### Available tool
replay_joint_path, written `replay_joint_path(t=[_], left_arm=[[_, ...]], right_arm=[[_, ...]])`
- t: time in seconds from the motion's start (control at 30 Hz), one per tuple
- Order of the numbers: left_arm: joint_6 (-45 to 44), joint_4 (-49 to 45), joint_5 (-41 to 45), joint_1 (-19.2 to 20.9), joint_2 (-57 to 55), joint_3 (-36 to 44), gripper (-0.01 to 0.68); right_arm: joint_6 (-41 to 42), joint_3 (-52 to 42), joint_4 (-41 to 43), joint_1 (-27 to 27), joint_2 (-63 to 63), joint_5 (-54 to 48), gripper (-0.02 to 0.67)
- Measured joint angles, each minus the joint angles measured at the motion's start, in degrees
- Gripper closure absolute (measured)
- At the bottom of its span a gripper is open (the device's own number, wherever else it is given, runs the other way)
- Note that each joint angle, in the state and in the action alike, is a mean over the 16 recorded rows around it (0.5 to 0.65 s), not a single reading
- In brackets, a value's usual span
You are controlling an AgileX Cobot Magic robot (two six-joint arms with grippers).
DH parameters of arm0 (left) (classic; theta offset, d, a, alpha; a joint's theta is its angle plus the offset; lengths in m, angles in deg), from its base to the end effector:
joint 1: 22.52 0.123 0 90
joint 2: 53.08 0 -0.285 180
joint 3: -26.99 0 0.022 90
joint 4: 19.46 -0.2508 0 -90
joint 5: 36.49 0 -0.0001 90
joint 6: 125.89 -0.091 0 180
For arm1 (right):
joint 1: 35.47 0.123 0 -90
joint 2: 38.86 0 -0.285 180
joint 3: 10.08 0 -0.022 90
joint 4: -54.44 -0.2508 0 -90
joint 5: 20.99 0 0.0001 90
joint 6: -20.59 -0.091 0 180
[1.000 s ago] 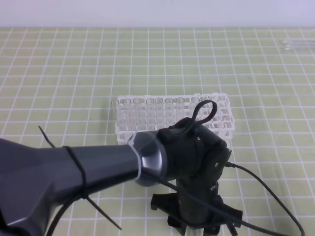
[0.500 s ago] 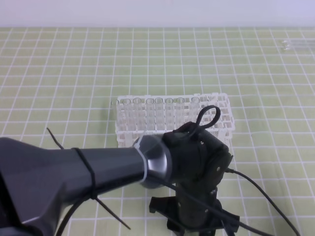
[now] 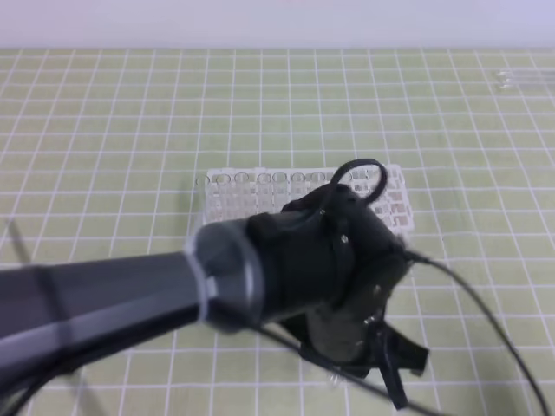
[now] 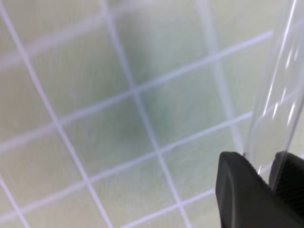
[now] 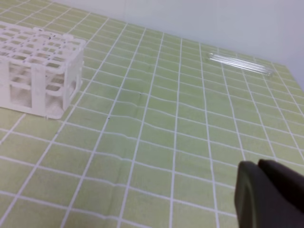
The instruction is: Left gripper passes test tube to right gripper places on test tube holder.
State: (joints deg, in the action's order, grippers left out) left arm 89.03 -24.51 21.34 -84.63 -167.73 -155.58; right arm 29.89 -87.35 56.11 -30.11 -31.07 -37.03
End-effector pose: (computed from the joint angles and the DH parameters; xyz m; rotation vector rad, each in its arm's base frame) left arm 0.1816 -0.3287 0.2188 0.7547 2.8662 -0.1186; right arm 0.0547 0.0044 0.1875 -0.2439 1.7481 -0.0774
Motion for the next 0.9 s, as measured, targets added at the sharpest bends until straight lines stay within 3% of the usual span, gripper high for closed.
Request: replay_joint_path(t=[0.37, 0.9], left_arm=[[0.4, -9.9, -8.4, -4.5, 12.2, 7.3, 0.646], [0.5, -16.3, -32.1, -4.9, 33.3, 38.9, 0.646]], right_arm=[[0.0, 0.0, 0.0, 0.0, 0.0, 0.0, 0.666], [0.0, 0.0, 0.0, 0.0, 0.0, 0.0, 0.666]])
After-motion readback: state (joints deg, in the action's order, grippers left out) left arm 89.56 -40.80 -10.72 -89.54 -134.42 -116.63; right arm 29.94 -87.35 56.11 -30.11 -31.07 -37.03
